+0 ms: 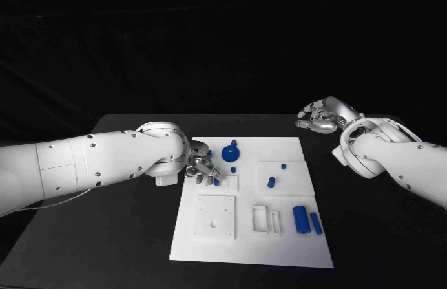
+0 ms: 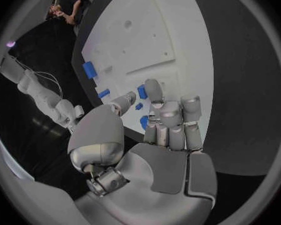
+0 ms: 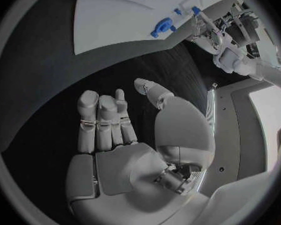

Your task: Assemble the parts on the task board

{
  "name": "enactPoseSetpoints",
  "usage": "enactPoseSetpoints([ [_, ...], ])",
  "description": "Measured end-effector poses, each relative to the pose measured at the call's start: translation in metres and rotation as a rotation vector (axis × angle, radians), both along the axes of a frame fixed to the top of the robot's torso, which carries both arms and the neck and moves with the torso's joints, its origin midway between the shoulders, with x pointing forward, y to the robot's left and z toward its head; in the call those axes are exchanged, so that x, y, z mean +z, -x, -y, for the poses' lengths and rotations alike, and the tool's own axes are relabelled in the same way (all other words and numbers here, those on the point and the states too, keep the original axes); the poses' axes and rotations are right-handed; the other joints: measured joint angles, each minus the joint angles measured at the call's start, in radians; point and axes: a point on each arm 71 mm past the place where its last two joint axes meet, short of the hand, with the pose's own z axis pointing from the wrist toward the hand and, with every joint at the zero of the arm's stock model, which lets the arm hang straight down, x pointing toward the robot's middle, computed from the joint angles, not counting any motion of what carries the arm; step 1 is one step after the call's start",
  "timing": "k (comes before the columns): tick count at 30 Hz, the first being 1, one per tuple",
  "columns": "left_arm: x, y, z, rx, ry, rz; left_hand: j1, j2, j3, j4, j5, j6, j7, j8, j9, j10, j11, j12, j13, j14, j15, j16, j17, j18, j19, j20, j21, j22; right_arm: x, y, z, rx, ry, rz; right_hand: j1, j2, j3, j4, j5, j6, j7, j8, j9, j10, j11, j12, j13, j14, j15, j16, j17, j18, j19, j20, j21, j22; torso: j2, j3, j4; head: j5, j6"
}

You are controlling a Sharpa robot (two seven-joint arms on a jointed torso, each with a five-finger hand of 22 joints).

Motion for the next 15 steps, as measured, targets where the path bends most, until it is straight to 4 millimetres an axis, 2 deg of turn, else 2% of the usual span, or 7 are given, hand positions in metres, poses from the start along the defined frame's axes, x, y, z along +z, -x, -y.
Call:
enactPoseSetpoints([
  [7,-0.0035,-0.0016,0.0002,0.003,-0.001,-0.005,0.000,0.000,0.000,-0.005,0.000,0.000,0.000,0.000,-0.002,0.000,0.000,0.000,0.001,0.000,0.000,0.000,0.001,0.000,0.000,0.000,0.000,0.000,0.0000,0.0001,0.0003,0.000,0.000,0.000,0.000,0.000,0.000,0.000,0.000,0.000,0.000,0.000,0.000,0.000,0.000,0.000,0.000,0.000,0.000,0.000,0.000,0.000,0.000,0.000,0.000,0.000,0.000,-0.0002,0.0008,-0.001,-0.001],
  [15,-0.0070,-0.0007,0.0021,-0.003,0.001,-0.014,0.011,0.011,0.000,-0.020,0.000,0.001,-0.002,0.000,-0.007,0.000,0.000,0.000,0.003,0.000,0.000,0.000,0.001,0.000,0.000,0.000,0.000,0.000,0.0000,0.0001,0.0002,0.000,0.000,0.000,0.000,0.000,0.000,0.000,0.000,0.001,-0.001,0.000,0.000,0.000,0.000,0.000,0.000,0.000,0.000,0.000,0.000,0.000,0.000,0.000,0.000,0.000,0.000,-0.0005,0.0008,-0.003,-0.004],
])
